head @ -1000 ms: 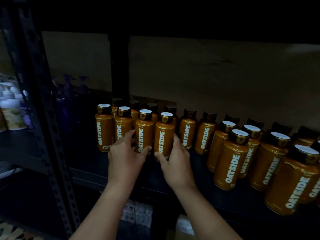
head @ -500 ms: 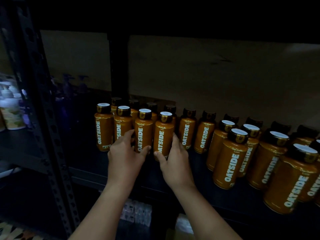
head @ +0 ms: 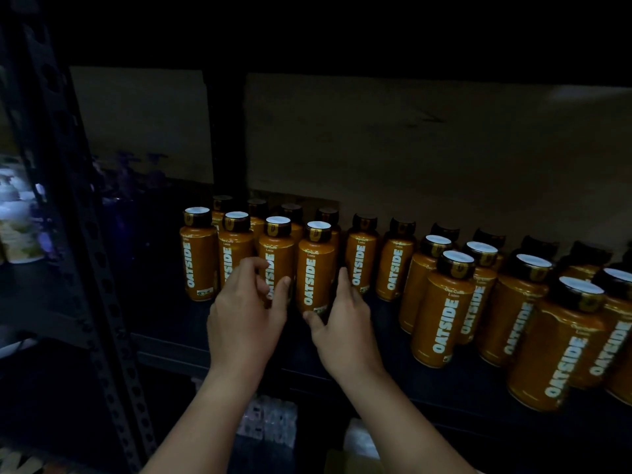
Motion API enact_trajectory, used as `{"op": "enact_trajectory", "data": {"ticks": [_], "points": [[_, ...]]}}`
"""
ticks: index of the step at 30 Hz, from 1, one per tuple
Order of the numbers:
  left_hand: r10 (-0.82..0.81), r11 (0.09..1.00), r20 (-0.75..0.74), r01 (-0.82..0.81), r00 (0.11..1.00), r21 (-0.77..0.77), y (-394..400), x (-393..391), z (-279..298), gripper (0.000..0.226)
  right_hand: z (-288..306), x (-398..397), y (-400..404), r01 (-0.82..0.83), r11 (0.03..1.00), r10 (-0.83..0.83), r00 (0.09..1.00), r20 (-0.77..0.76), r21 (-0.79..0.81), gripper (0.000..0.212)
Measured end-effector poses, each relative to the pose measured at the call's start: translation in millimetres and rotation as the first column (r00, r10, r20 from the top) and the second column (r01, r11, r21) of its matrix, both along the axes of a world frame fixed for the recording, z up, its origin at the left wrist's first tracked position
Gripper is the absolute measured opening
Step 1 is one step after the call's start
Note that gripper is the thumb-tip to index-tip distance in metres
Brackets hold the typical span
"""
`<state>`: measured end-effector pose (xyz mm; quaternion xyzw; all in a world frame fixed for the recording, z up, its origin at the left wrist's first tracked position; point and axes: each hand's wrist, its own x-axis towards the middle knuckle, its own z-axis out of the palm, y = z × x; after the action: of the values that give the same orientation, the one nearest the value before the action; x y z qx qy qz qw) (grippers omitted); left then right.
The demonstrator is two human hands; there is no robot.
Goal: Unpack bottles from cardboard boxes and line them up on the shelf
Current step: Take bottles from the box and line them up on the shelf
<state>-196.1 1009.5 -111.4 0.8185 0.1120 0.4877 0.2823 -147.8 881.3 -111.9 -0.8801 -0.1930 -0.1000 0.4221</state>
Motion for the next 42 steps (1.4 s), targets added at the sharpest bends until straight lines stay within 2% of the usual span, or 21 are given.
{"op": "enact_trajectory", "data": {"ticks": [3, 7, 10, 13, 15, 17, 19, 22, 26, 29, 31, 35, 42], "points": [[-0.137, 0.99, 0.027, 0.136, 0.99, 0.026, -13.6, 3.5, -1.0, 0.022, -3.1, -10.0, -19.1, 0.035, 0.999, -0.037, 0.998, 0.042, 0.041, 0.071], [-0.289, 0.956, -0.021, 0.289, 0.957, 0.05, -37.1, 10.3, -5.4, 0.017, -5.2, -23.5, -61.5, 0.042, 0.993, -0.076, 0.941, 0.331, 0.11, 0.028], [-0.386, 0.922, -0.054, 0.386, 0.921, 0.0, -57.7, 14.5, -5.8, 0.018, 10.3, -29.3, -98.9, 0.11, 0.982, -0.175, 0.829, 0.532, 0.152, 0.024], [-0.468, 0.883, -0.098, 0.46, 0.878, -0.089, -78.1, 21.3, -6.1, 0.024, 31.5, -28.9, -128.2, 0.218, 0.966, -0.255, 0.718, 0.648, 0.138, 0.037], [-0.516, 0.856, -0.158, 0.5, 0.842, -0.132, -92.2, 28.2, -5.6, 0.031, 42.1, -26.4, -141.7, 0.339, 0.94, -0.283, 0.716, 0.638, 0.036, 0.057], [-0.552, 0.834, -0.211, 0.528, 0.807, -0.161, -98.0, 34.3, -5.1, 0.037, 46.3, -22.1, -143.1, 0.399, 0.91, -0.267, 0.774, 0.575, -0.115, 0.074], [-0.595, 0.803, -0.212, 0.562, 0.775, -0.197, -104.3, 41.7, -3.2, 0.043, 46.5, -19.9, -145.7, 0.382, 0.905, -0.23, 0.812, 0.537, -0.189, 0.073], [-0.629, 0.776, -0.212, 0.585, 0.748, -0.238, -110.8, 51.9, -1.3, 0.051, 43.4, -23.1, -147.9, 0.31, 0.939, -0.198, 0.841, 0.504, -0.148, 0.067], [-0.68, 0.728, -0.179, 0.626, 0.711, -0.281, -123.9, 60.5, -1.3, 0.057, 37.2, -32.8, -151.9, 0.347, 0.931, -0.243, 0.816, 0.524, -0.11, 0.066], [-0.719, 0.688, -0.17, 0.656, 0.674, -0.311, -131.0, 64.9, -3.2, 0.073, 34.8, -34.7, -156.3, 0.343, 0.936, -0.258, 0.823, 0.506, -0.082, 0.066], [-0.707, 0.701, -0.188, 0.642, 0.682, -0.311, -133.9, 68.1, -4.5, 0.08, 33.5, -34.6, -158.4, 0.327, 0.942, -0.249, 0.831, 0.498, -0.076, 0.067], [-0.659, 0.747, -0.19, 0.605, 0.727, -0.276, -137.2, 72.7, -7.9, 0.077, 32.1, -34.8, -159.9, 0.314, 0.947, -0.238, 0.829, 0.506, -0.07, 0.069], [-0.635, 0.769, -0.193, 0.592, 0.748, -0.24, -132.4, 61.9, -7.1, 0.072, 27.8, -35.0, -160.5, 0.303, 0.951, -0.235, 0.835, 0.497, -0.059, 0.07]]}}
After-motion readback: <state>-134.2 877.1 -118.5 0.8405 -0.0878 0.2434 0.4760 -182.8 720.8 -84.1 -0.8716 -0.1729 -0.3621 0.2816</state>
